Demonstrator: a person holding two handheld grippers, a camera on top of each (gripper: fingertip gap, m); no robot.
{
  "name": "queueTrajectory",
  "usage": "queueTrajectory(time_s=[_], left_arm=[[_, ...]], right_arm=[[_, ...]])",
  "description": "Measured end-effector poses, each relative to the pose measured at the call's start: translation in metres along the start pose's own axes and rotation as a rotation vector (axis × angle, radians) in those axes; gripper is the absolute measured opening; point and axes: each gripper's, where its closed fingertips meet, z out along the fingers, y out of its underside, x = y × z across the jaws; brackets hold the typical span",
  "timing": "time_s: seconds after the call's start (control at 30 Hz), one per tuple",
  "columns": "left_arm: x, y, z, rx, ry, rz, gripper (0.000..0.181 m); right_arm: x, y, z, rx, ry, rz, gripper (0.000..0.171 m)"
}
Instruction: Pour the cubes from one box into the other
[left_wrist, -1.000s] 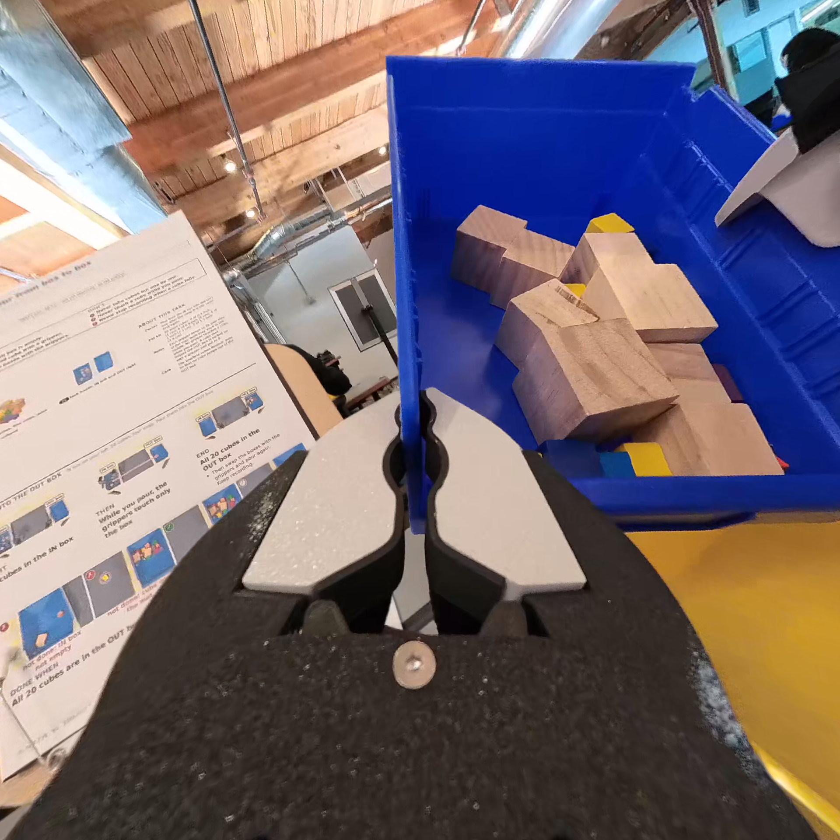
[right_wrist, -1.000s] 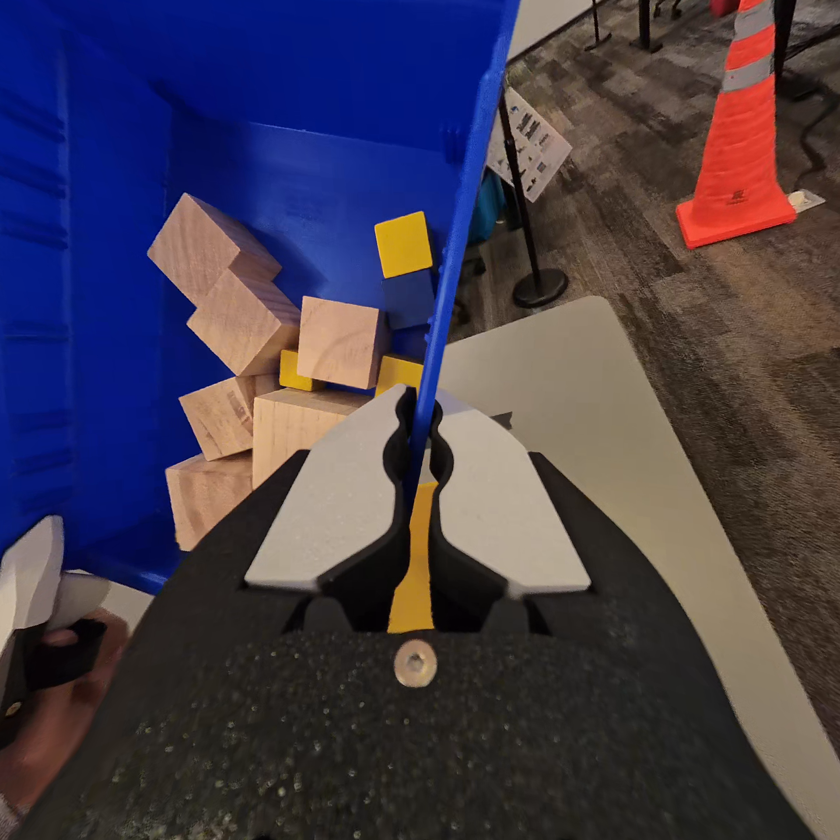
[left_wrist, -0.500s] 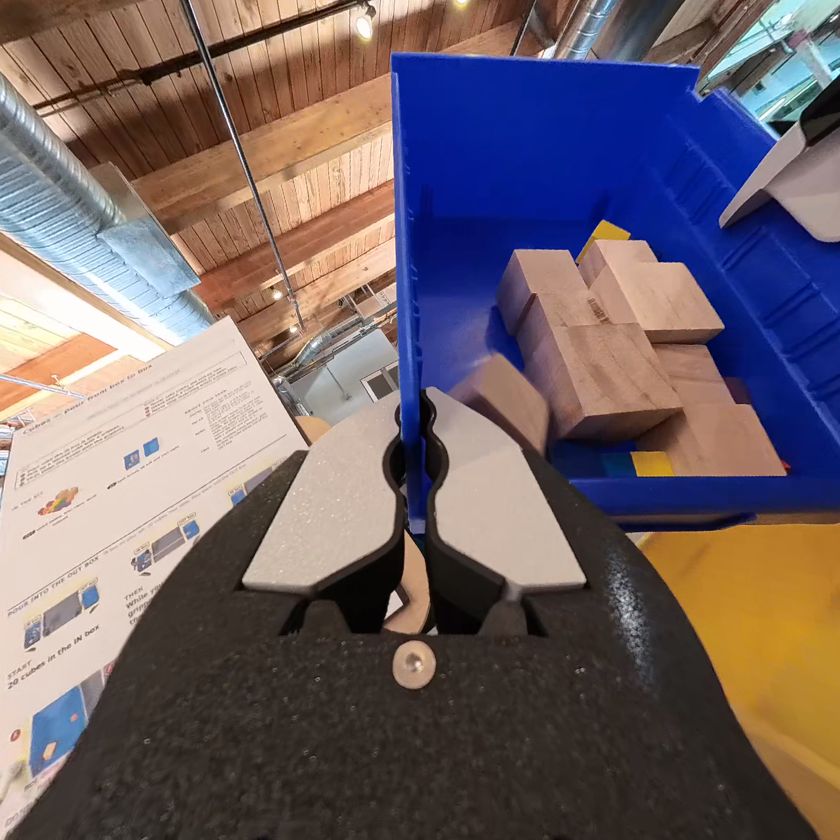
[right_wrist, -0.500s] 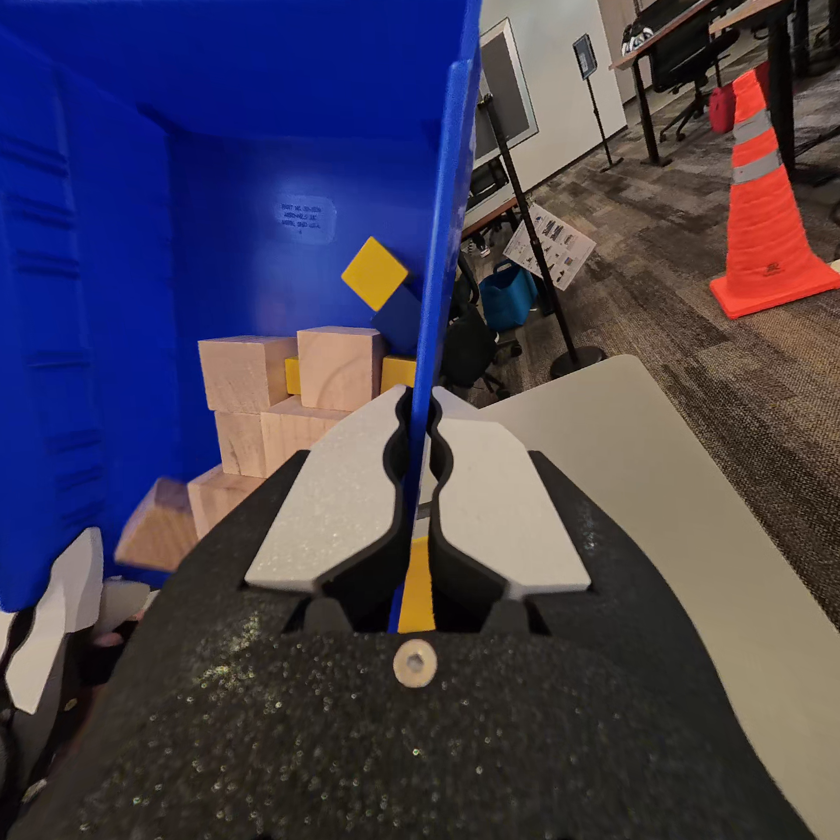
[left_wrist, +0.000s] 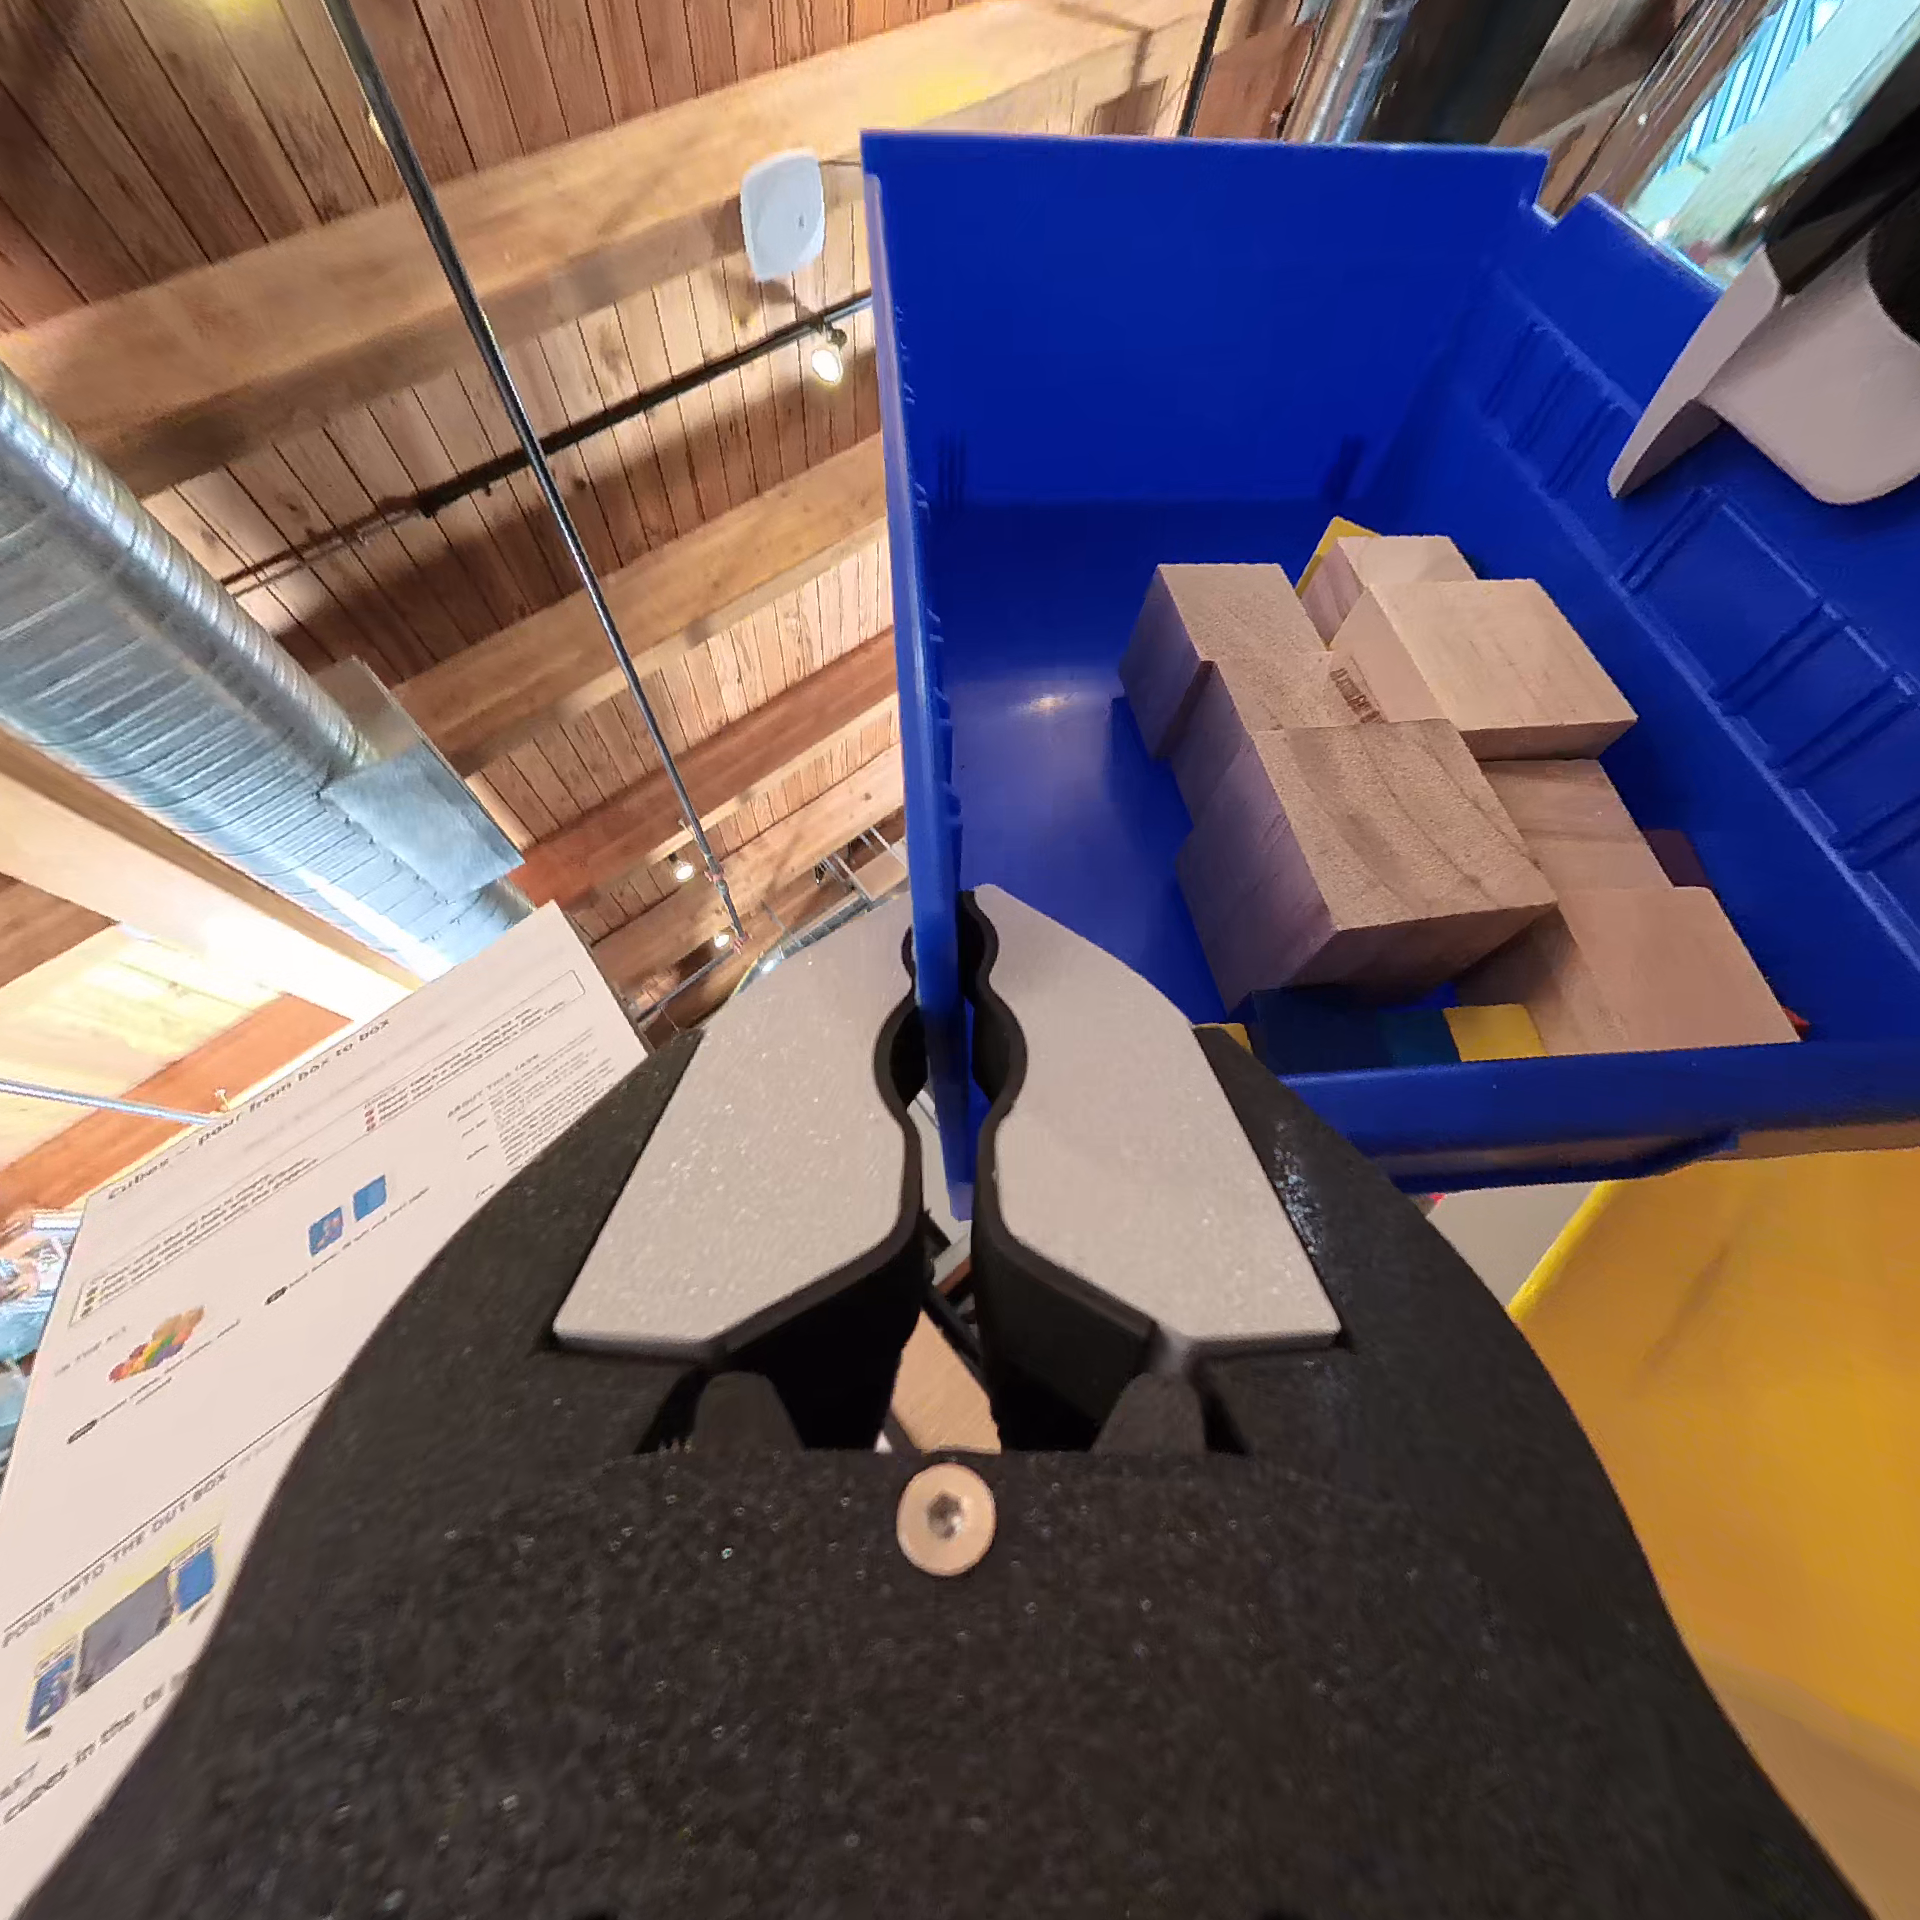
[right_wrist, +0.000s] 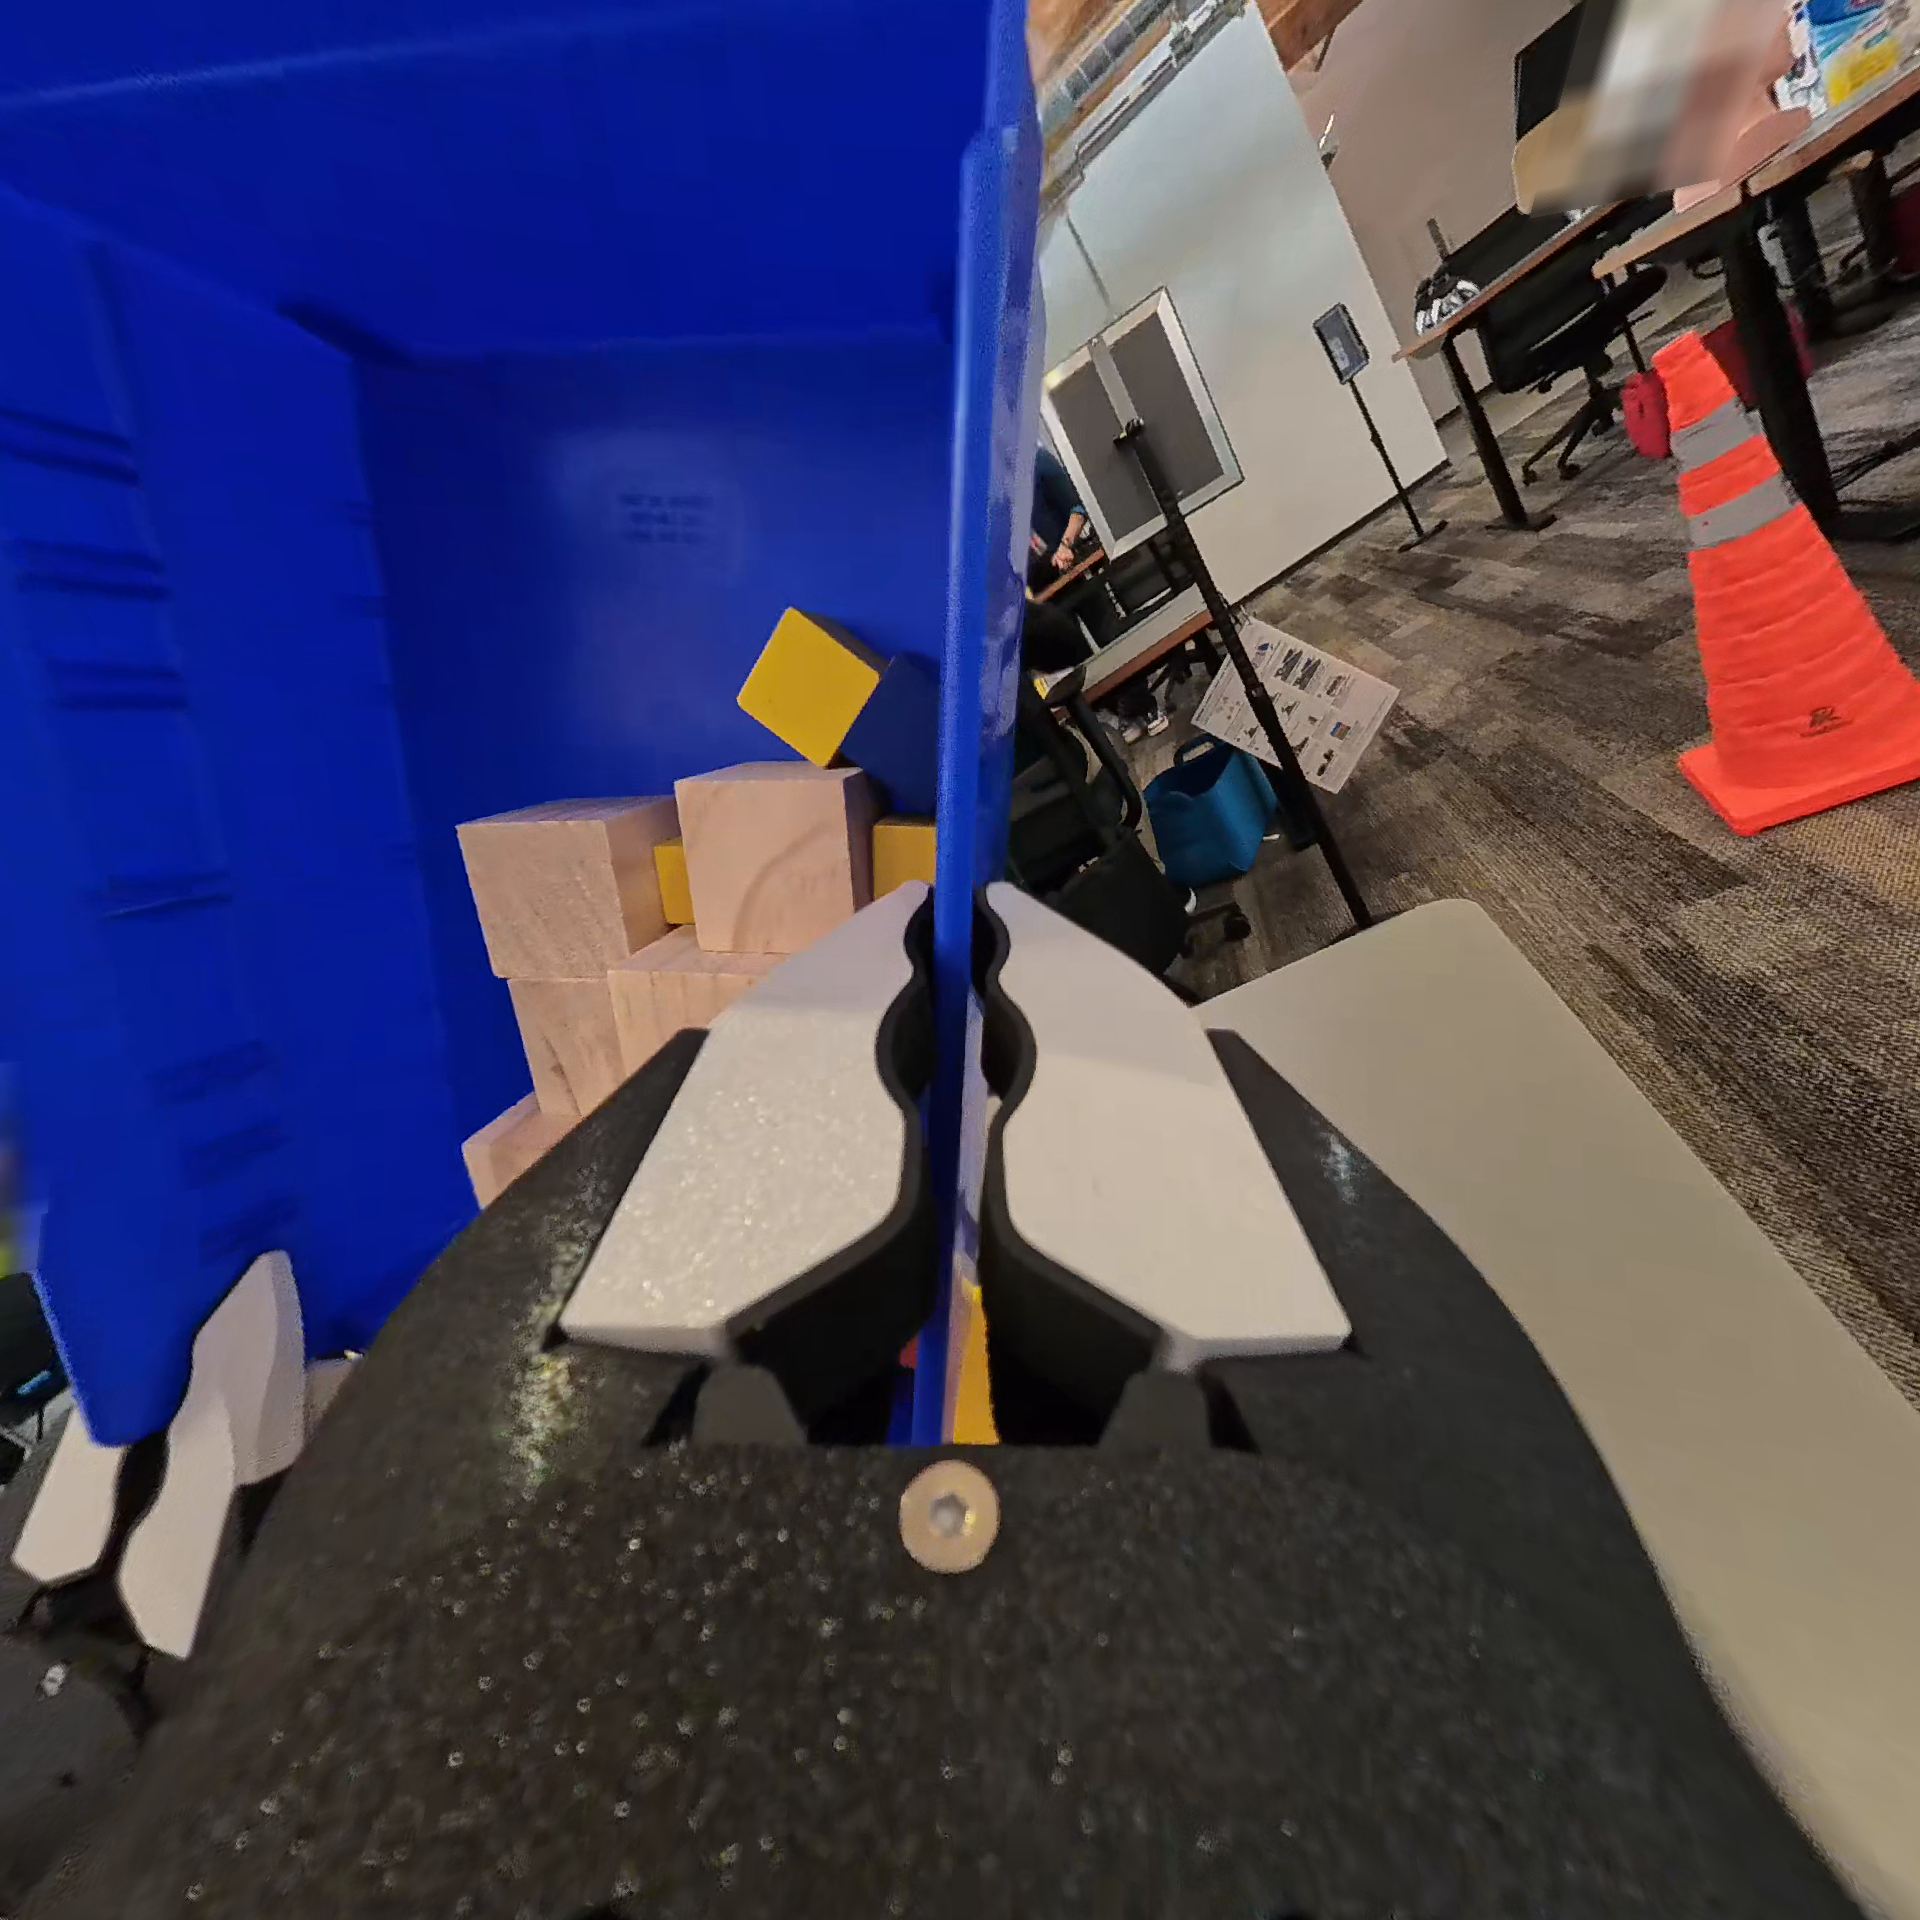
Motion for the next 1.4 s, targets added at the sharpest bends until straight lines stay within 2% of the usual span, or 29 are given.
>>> queueTrajectory(time_s=[0.2, 0.7, 0.93, 1.4], left_arm=[[-0.005, -0.007, 0.001, 0.106, -0.031, 0.066, 0.003], [-0.008, -0.013, 0.0, 0.175, -0.036, 0.12, 0.003], [-0.003, 0.002, -0.002, 0.139, -0.015, 0.091, 0.004], [-0.01, -0.001, -0.004, 0.136, -0.026, 0.08, 0.003]], right_arm=[[-0.007, -0.007, -0.004, 0.096, -0.045, -0.001, 0.004], [-0.011, -0.009, -0.01, 0.15, -0.096, 0.04, 0.004], [-0.007, 0.0, -0.009, 0.109, -0.063, 0.039, 0.004], [-0.013, 0.001, -0.009, 0.035, -0.049, -0.075, 0.003]])
